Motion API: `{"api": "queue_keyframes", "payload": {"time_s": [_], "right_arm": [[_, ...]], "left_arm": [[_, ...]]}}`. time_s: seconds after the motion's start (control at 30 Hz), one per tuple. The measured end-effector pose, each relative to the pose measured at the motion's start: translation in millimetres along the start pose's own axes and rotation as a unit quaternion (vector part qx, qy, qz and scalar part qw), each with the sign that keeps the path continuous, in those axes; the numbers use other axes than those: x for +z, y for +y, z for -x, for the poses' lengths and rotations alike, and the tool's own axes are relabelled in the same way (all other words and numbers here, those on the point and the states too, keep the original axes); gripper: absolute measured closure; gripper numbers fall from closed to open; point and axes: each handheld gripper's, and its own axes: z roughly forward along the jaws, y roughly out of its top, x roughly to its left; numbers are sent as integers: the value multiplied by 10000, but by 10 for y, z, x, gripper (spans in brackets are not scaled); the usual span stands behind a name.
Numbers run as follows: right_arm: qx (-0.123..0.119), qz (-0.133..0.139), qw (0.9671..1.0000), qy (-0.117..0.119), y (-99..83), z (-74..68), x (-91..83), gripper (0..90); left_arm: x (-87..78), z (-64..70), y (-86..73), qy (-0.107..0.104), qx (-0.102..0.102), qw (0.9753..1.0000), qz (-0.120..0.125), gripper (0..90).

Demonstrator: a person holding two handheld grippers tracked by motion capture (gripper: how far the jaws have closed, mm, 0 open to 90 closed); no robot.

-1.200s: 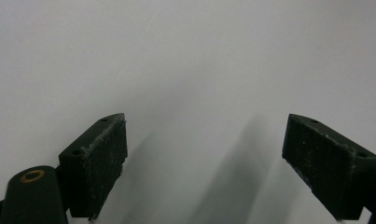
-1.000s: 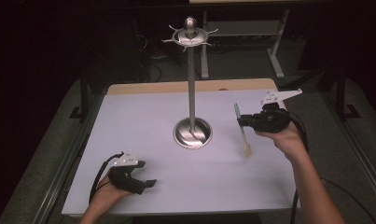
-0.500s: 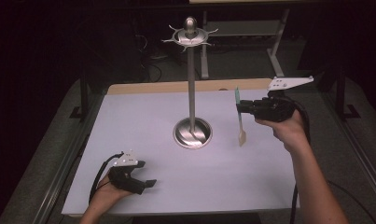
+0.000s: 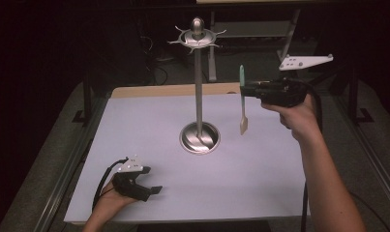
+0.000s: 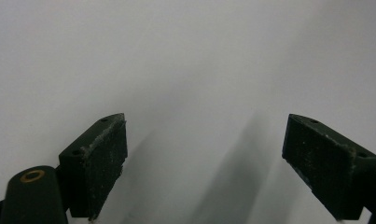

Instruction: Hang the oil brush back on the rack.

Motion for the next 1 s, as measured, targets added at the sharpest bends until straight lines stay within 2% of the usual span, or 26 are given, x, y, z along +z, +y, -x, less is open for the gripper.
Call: {"api": "queue_keyframes", "payload": {"time_s": [0.27, 0.47, 0.67, 1.0], "right_arm": [[-320, 91, 9994, 98, 310, -129, 64, 780], [-441, 132, 9989, 122, 470, -209, 105, 780], [-460, 134, 9988, 90, 548, -216, 142, 780], [-453, 73, 9989, 114, 578, -207, 214, 780]], "left_arm": [[-4, -1, -2, -12, -2, 10000, -19, 136], [-7, -5, -4, -13, 8, 10000, -23, 136], [-8, -8, -9, -14, -3, 10000, -24, 136], [-8, -9, -11, -16, -14, 10000, -22, 136]]}}
